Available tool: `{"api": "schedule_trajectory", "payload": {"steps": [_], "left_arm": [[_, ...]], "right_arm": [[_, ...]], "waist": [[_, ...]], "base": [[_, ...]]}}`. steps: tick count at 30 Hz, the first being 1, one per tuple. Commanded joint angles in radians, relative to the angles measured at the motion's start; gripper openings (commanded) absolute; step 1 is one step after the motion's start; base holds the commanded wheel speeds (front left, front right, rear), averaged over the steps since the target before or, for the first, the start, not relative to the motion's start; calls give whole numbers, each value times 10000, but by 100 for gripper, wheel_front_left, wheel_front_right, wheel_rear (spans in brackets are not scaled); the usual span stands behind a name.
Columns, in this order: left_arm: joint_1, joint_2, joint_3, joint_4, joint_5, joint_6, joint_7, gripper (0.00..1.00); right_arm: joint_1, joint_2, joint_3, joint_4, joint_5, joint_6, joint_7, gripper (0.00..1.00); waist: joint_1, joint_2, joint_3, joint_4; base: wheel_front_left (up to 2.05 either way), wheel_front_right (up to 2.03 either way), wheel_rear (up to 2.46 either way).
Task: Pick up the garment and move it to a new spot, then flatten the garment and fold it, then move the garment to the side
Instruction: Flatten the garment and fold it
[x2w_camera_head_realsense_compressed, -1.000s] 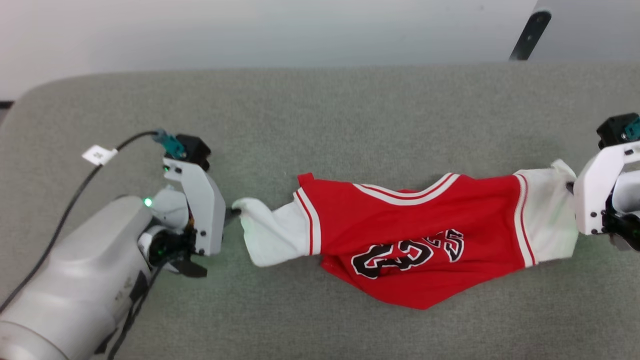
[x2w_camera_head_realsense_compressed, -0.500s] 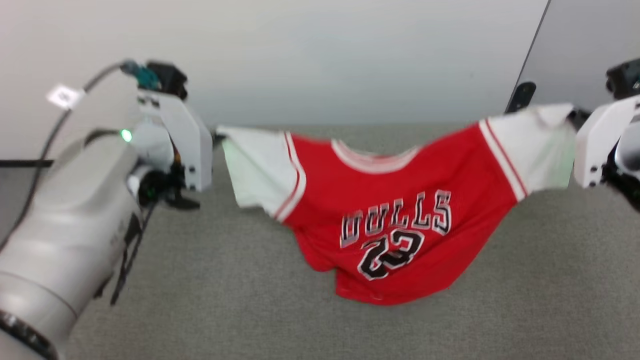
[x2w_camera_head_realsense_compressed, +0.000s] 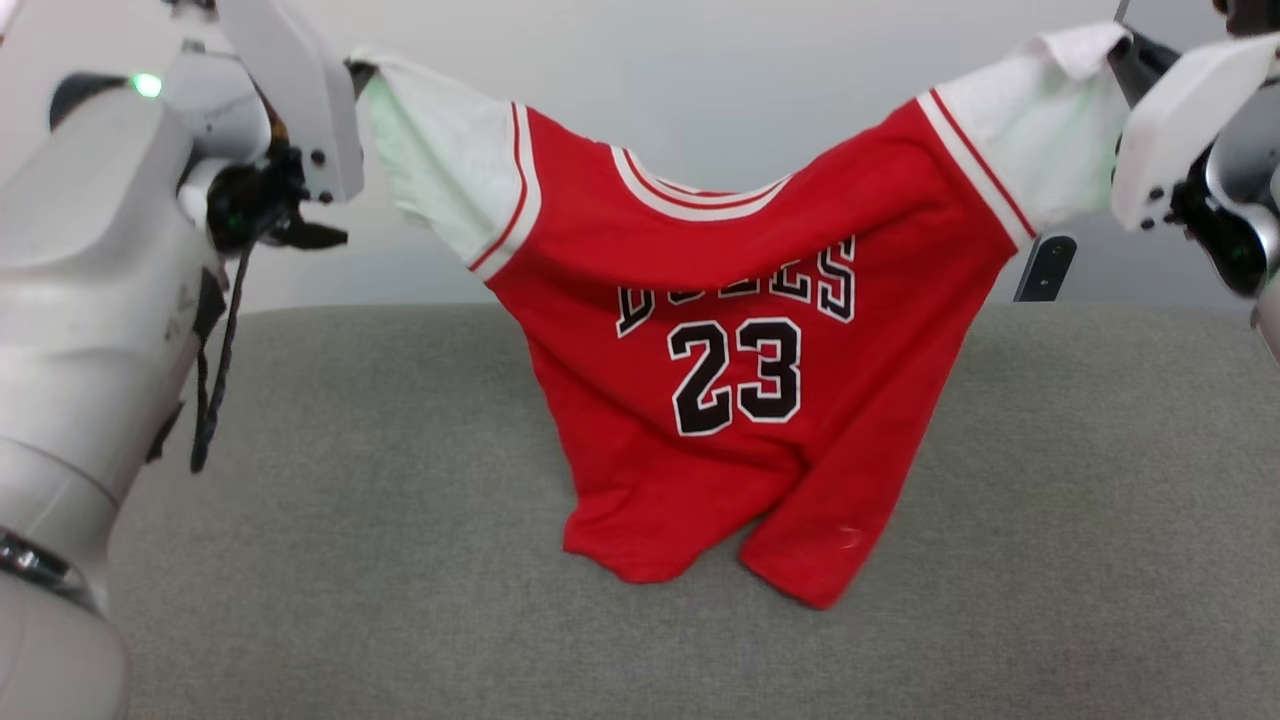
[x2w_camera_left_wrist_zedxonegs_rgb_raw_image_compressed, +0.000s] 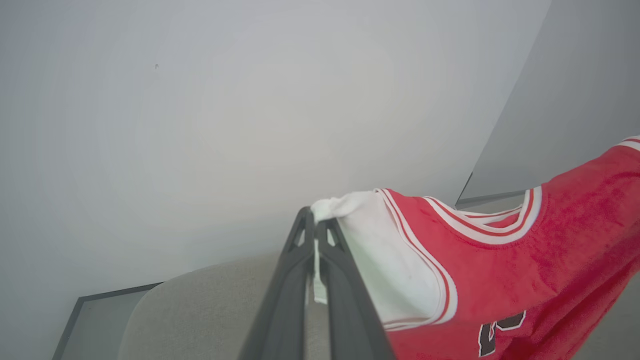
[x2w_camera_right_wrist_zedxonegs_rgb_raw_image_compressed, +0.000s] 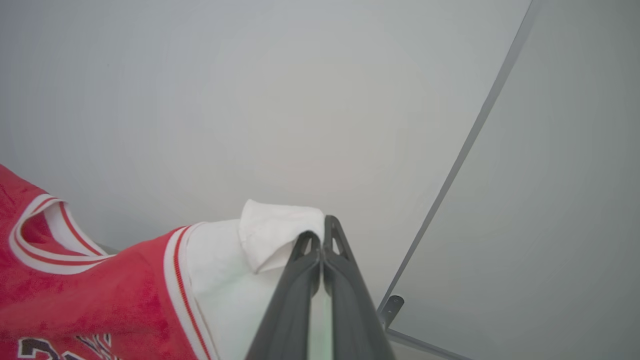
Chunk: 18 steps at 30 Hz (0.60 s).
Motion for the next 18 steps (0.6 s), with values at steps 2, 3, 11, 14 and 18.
{"api": "schedule_trajectory", "payload": {"steps": [2, 3, 11, 14, 18], "left_arm": [[-378, -91, -15, 201, 138, 27, -139, 0], [-468, -124, -31, 257, 160, 27, -182, 0], [-1345, -249, -38, 793, 393, 26, -728, 0], [-1555, -297, -79, 971, 412, 26, -697, 0], [-1702, -383, -110, 1181, 440, 26, -831, 0]], "right_arm": [[-316, 197, -67, 203, 153, -15, 54, 0], [-442, 253, -76, 243, 175, -15, 24, 0], [-1254, 665, -143, 801, 257, -15, -87, 0], [-1440, 763, -122, 920, 382, -15, 89, 0], [-1607, 939, -184, 1238, 529, -15, 360, 0]], "waist": [[0, 0, -49, 52], [0, 0, -48, 65], [0, 0, 82, 137], [0, 0, 189, 155], [0, 0, 476, 177]], "base": [[0, 0, 0], [0, 0, 0], [0, 0, 0], [0, 0, 0], [0, 0, 0]]}}
